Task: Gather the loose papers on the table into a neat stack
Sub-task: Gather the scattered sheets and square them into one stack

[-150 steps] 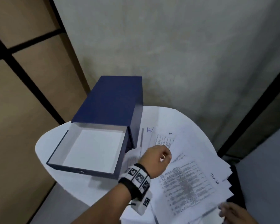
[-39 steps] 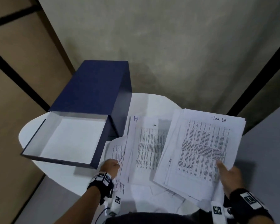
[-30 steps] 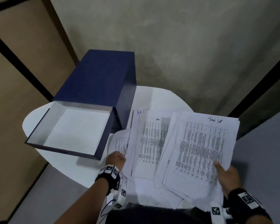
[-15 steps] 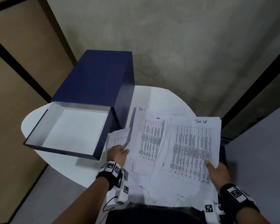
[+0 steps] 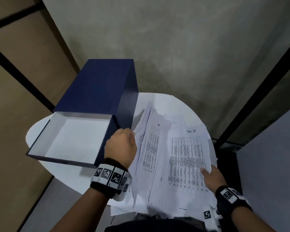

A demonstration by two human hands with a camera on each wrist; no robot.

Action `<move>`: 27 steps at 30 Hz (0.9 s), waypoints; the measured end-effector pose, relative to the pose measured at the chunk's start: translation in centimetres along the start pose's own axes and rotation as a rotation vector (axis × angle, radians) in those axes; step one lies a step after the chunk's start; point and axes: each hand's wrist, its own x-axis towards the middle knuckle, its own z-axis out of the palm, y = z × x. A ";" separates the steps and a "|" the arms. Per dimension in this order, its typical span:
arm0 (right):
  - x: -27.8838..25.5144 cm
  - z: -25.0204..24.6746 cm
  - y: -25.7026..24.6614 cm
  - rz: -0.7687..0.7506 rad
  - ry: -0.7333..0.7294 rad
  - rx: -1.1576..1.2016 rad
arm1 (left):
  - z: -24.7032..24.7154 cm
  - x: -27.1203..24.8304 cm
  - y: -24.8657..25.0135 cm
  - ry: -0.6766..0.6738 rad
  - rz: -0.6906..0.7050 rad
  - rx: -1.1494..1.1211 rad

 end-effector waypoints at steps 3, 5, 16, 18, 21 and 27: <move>0.1 0.1 -0.1 0.007 -0.003 -0.008 | -2.3 0.7 0.5 0.095 0.033 0.060; 0.0 0.1 -0.2 0.019 -0.010 -0.009 | -3.5 1.2 0.6 0.153 0.058 0.056; -0.7 -0.2 -0.8 0.051 -0.050 -0.002 | -8.5 4.1 1.0 0.327 0.176 -0.049; -0.7 -0.3 -0.7 0.053 -0.051 0.004 | -10.1 4.4 2.1 0.403 0.278 -0.102; -1.0 -0.4 -1.0 0.056 -0.061 0.028 | -12.0 4.5 4.2 0.531 0.432 -0.224; -1.2 -0.6 -0.6 0.117 -0.110 0.131 | -11.9 4.9 6.1 0.502 0.181 -0.696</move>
